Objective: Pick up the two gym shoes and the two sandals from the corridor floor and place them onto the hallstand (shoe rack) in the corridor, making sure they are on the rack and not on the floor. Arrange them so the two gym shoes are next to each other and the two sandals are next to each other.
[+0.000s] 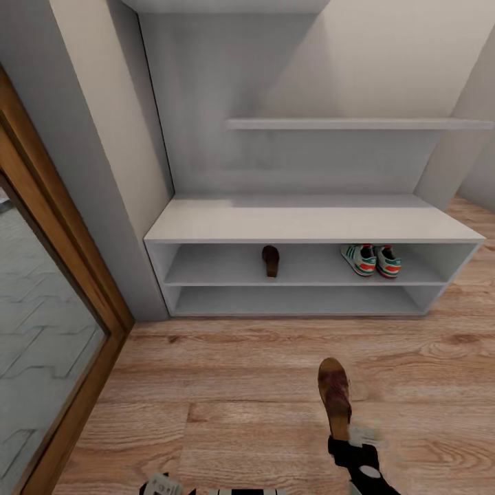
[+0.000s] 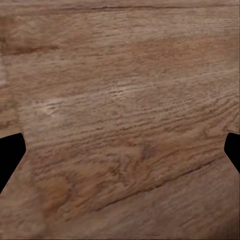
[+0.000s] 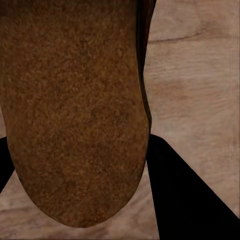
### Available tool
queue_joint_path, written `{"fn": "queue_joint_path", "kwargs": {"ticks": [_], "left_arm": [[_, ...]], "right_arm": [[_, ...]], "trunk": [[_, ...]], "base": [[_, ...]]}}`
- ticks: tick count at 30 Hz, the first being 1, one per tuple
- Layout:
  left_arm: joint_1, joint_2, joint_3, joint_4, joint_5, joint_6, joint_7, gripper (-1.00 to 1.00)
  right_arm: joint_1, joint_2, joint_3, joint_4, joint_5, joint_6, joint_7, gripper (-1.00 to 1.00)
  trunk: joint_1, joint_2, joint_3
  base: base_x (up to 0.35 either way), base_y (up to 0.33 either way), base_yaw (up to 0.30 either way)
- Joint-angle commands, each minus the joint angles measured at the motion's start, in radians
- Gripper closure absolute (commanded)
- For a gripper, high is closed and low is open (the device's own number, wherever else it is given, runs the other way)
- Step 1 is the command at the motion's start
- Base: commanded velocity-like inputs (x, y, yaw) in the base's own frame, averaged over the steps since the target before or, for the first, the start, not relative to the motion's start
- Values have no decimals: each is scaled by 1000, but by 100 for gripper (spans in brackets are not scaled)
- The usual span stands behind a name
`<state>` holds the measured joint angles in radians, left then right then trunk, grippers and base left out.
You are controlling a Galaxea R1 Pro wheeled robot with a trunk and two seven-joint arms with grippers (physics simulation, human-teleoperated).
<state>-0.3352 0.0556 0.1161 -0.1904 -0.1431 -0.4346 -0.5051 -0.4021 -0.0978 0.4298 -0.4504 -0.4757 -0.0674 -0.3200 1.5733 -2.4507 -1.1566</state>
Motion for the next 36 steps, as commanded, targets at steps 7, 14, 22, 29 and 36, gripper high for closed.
{"fn": "queue_joint_path", "kwargs": {"ticks": [7,14,22,29,36], "left_arm": [[5,30,5,1,-9,-6,3,-100],[5,37,-8,7,-26,-3,-38,-100],[5,52,9,12,-17,7,-126,-100],[5,55,9,14,10,0,-130,-100],[5,55,9,14,22,4,-128,-100]], "right_arm": [[-29,96,7,-178,-11,155,-192,100],[-96,204,7,-225,21,216,-297,100],[-224,272,9,-218,26,305,-305,100],[-227,272,12,-185,23,270,-300,100],[-227,272,22,-187,23,267,-287,100]], "trunk": [[0,0,-1],[0,0,-1],[0,0,-1],[0,0,-1],[0,0,-1]], "base": [[0,0,0],[0,0,0],[0,0,0],[0,0,0],[0,0,0]]}}
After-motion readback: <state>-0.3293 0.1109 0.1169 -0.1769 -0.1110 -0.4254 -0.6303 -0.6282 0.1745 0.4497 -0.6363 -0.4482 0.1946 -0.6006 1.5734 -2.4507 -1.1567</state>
